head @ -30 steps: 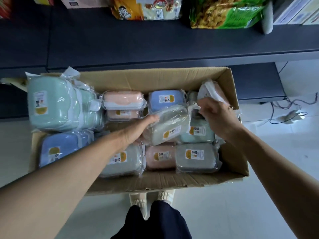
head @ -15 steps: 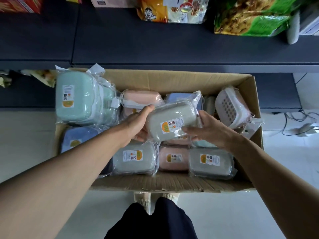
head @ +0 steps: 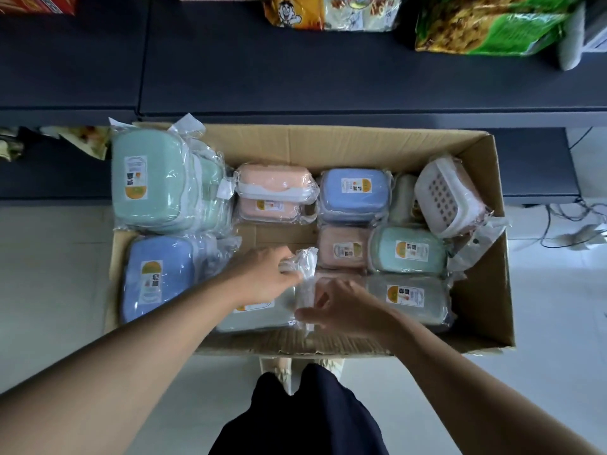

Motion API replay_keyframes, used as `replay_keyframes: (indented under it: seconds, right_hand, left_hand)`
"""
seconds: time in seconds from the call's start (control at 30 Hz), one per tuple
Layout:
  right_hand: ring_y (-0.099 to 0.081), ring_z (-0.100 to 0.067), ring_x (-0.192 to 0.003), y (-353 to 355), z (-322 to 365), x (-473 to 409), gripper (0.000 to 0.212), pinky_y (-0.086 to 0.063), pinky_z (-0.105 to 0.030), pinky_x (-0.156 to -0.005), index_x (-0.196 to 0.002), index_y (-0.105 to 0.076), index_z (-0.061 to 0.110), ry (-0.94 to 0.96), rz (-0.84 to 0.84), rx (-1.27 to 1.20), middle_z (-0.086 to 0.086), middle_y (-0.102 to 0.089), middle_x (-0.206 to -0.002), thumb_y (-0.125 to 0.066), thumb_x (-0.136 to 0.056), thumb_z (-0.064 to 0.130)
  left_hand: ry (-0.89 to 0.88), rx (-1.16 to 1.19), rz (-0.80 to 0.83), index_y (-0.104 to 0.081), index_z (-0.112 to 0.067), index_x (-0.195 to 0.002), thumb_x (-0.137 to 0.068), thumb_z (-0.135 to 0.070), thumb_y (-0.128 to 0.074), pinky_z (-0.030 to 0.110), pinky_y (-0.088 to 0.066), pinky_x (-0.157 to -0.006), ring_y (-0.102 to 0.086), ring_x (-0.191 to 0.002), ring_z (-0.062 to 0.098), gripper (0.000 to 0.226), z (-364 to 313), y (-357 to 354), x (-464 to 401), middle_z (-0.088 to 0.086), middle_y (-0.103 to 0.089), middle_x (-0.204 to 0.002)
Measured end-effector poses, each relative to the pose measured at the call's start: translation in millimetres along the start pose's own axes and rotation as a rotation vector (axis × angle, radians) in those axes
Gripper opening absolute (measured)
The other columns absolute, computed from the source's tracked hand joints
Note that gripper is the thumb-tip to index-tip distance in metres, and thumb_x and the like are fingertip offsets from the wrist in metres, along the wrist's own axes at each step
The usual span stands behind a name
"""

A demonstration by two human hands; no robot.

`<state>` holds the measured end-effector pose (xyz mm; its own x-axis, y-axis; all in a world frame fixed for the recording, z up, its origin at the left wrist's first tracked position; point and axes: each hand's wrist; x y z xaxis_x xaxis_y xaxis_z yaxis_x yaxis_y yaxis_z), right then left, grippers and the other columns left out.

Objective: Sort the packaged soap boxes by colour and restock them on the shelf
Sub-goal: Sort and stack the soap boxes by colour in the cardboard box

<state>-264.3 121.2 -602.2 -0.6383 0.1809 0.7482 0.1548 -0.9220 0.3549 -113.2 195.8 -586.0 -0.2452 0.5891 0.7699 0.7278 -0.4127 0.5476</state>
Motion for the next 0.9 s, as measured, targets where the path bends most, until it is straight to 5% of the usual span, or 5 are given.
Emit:
replay_keyframes:
  seconds: [0.1, 0.3, 0.57, 0.77, 0.9]
  right_hand:
    - [-0.06, -0.021, -0.093, 23.0, -26.8, 17.5, 0.024, -0.049, -0.029, -0.075, -0.106, -0.059, 0.013, -0.104, -0.206, 0.063, -0.007, -0.063, -0.106, -0.062, -0.085, 0.023]
    - [-0.027, -0.033, -0.131, 35.4, -82.8, 38.7, 0.072, -0.038, -0.045, -0.1, -0.142, -0.023, 0.02, -0.34, -0.263, 0.606, -0.013, -0.019, -0.144, -0.062, -0.08, 0.021]
    - [-0.035, -0.029, -0.12, 43.3, -91.3, 44.8, 0.072, -0.04, -0.037, -0.097, -0.136, -0.033, 0.012, -0.237, -0.276, 0.75, -0.012, -0.029, -0.135, -0.069, -0.075, 0.02]
    - [-0.033, -0.021, -0.102, 65.1, -51.0, 68.3, 0.072, -0.045, -0.035, -0.086, -0.113, -0.039, 0.015, -0.137, -0.165, 0.523, -0.007, -0.03, -0.115, -0.082, -0.058, 0.032]
    - [-0.036, -0.017, -0.107, 62.3, -13.6, 70.9, 0.09, -0.047, -0.032, -0.087, -0.134, -0.034, 0.017, 0.105, -0.286, 0.331, -0.002, -0.037, -0.119, -0.083, -0.059, 0.027]
  left_hand:
    - [-0.001, -0.078, 0.009, -0.046, -0.02, -0.106, -0.092, -0.036, -0.047, 0.032, -0.039, -0.068, -0.055, -0.087, 0.026, 0.021, -5.0, -4.8, -3.1, 0.011, -0.061, -0.112]
    - [0.02, -0.239, 0.004, -0.044, -0.018, -0.105, -0.089, -0.03, -0.048, 0.033, -0.038, -0.07, -0.055, -0.1, 0.027, 0.021, -20.9, -4.5, -14.8, 0.004, -0.059, -0.115]
    - [-0.022, -0.221, -0.099, -0.045, -0.021, -0.12, -0.092, -0.039, -0.047, 0.034, -0.038, -0.078, -0.054, -0.105, 0.026, 0.034, -37.1, -4.0, -18.4, 0.001, -0.059, -0.121]
    - [0.001, -0.162, -0.152, -0.046, -0.022, -0.127, -0.095, -0.043, -0.046, 0.036, -0.043, -0.095, -0.052, -0.119, 0.025, 0.038, -21.9, 11.9, -16.3, 0.003, -0.054, -0.133]
    - [0.021, -0.108, -0.187, -0.047, -0.022, -0.125, -0.096, -0.04, -0.045, 0.036, -0.043, -0.092, -0.052, -0.115, 0.026, 0.034, -14.1, 25.4, -3.5, 0.004, -0.055, -0.131]
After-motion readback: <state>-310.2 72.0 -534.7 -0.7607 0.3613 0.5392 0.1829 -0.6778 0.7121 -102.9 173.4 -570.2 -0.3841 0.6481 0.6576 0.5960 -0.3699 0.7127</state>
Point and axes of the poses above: each hand's wrist, its own x-axis away from the middle knuckle, its own y-axis out of the back of the hand, z = x × y
